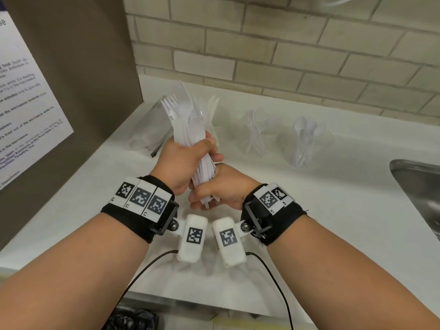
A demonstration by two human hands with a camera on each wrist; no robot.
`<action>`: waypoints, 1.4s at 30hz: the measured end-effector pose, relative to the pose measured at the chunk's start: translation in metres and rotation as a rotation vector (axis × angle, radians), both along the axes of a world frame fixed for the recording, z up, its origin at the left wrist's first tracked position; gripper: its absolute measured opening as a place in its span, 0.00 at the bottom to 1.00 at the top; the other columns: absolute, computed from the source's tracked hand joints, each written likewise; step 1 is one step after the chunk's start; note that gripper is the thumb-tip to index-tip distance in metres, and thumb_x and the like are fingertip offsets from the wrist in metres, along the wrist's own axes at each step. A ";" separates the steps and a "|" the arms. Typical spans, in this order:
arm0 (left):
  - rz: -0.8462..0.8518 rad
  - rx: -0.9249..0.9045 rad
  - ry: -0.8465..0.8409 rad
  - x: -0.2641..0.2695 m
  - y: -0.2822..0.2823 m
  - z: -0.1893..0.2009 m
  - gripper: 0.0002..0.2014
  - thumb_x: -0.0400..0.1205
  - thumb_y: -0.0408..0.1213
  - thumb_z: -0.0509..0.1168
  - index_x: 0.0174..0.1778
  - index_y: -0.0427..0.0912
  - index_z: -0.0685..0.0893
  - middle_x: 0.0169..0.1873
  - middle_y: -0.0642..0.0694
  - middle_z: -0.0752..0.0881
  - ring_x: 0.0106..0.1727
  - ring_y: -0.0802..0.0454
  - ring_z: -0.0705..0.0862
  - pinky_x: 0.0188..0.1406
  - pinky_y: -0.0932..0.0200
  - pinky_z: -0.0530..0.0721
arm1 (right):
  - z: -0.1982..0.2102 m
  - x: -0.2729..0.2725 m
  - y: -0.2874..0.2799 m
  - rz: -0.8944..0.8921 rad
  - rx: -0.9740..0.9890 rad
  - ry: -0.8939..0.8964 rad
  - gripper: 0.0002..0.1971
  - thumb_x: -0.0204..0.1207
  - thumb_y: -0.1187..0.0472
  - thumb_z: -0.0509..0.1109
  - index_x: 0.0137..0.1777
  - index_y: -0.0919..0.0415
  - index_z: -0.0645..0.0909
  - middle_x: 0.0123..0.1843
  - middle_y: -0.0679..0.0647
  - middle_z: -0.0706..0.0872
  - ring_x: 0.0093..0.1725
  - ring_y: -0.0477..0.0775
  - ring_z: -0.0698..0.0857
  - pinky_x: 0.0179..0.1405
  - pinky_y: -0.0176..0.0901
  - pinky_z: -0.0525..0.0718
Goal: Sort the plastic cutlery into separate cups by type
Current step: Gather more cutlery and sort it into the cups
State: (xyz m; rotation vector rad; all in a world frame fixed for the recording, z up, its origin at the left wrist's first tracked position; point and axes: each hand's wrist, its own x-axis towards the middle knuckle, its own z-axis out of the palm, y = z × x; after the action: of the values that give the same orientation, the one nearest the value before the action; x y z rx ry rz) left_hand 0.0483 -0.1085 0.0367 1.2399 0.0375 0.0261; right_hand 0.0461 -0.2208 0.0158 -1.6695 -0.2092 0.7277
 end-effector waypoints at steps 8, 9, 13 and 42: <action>0.099 0.027 -0.217 -0.001 0.002 0.006 0.12 0.73 0.26 0.70 0.50 0.44 0.84 0.25 0.46 0.82 0.27 0.47 0.81 0.34 0.55 0.84 | -0.005 0.000 0.000 -0.093 0.224 0.155 0.17 0.59 0.76 0.70 0.45 0.60 0.74 0.33 0.56 0.76 0.30 0.50 0.76 0.26 0.38 0.78; 0.091 0.032 -0.214 -0.001 0.001 0.005 0.12 0.73 0.27 0.70 0.51 0.42 0.84 0.25 0.46 0.82 0.27 0.47 0.81 0.33 0.55 0.84 | -0.004 0.000 0.001 -0.101 0.236 0.140 0.15 0.59 0.76 0.68 0.43 0.60 0.74 0.32 0.56 0.76 0.29 0.50 0.75 0.25 0.38 0.77; 0.098 0.094 -0.115 -0.005 -0.006 0.000 0.02 0.78 0.29 0.69 0.44 0.39 0.83 0.22 0.46 0.81 0.25 0.51 0.82 0.31 0.56 0.84 | -0.001 -0.001 0.004 -0.089 0.258 0.097 0.13 0.64 0.81 0.63 0.36 0.62 0.73 0.26 0.56 0.73 0.25 0.50 0.71 0.22 0.38 0.70; 0.149 0.892 -0.183 0.021 0.006 -0.040 0.16 0.74 0.48 0.64 0.56 0.49 0.76 0.36 0.50 0.85 0.34 0.50 0.86 0.33 0.46 0.89 | 0.063 0.020 -0.001 -0.502 -0.203 -0.805 0.09 0.79 0.59 0.70 0.39 0.55 0.73 0.36 0.54 0.82 0.40 0.58 0.85 0.46 0.58 0.87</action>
State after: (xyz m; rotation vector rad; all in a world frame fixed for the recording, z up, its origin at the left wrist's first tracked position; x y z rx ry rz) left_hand 0.0688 -0.1022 -0.0037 2.1182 -0.0484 0.3128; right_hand 0.0656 -0.2221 0.0790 -2.0295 -0.2657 -0.3351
